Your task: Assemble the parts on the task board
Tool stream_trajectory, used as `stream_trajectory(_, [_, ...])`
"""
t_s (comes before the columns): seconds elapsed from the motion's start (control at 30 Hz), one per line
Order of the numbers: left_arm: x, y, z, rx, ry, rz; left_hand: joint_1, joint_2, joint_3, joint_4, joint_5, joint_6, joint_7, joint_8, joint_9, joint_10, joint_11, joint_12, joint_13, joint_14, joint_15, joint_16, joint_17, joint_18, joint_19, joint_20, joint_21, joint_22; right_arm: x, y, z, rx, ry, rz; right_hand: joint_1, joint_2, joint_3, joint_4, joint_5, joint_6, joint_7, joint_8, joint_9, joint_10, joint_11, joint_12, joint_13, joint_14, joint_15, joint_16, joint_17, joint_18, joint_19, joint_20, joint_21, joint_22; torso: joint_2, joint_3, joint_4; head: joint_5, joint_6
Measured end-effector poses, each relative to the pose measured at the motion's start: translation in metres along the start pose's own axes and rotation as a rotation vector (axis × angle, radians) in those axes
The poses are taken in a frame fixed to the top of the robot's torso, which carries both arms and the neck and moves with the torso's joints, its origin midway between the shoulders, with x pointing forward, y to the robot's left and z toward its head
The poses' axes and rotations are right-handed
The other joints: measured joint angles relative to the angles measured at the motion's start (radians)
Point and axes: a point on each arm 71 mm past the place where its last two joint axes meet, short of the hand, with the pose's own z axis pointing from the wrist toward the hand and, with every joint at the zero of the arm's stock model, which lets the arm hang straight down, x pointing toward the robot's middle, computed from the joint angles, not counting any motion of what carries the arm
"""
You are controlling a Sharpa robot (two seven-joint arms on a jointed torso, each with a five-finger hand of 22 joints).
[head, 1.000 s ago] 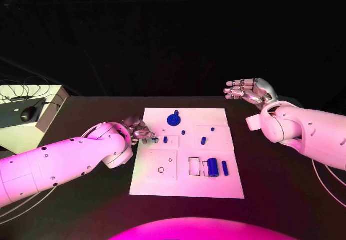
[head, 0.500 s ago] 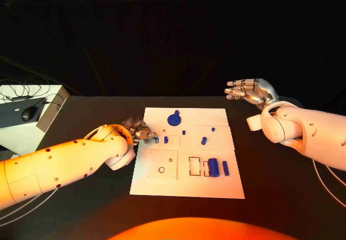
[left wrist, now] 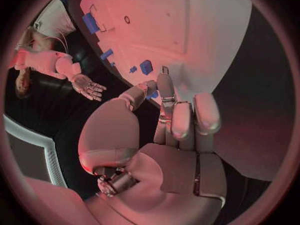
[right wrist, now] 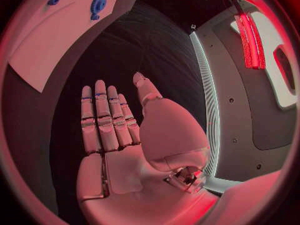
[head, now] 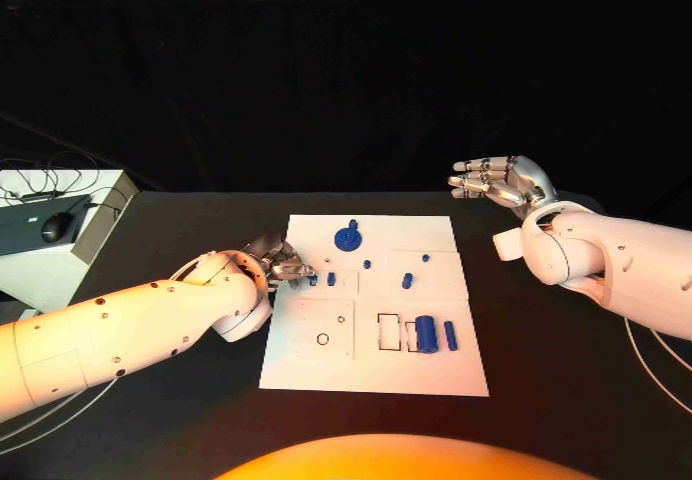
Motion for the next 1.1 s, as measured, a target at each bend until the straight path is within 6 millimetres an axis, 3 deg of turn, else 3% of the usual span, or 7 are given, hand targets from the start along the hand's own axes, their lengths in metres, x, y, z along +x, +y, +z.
stream_trajectory(1.1, [0.004,0.0033,0.0041,-0.017,0.025,0.006,0.0,0.0,0.0,0.0,0.003,0.001,0.001,0.003,0.0,0.0,0.0,0.004,-0.002,0.0,0.001,-0.001,0.0,0.0,0.003,-0.003,0.0,0.0,0.0006,0.0002,-0.0001,0.0,0.003,0.001,0.0,0.0,0.0,0.0,0.0,0.0,0.0,0.0,0.0,0.0,0.0,0.0,0.0,0.0,0.0,0.0,0.0,0.0,0.0,0.0,0.0,0.0,0.0,-0.0003,0.0005,0.0,-0.004])
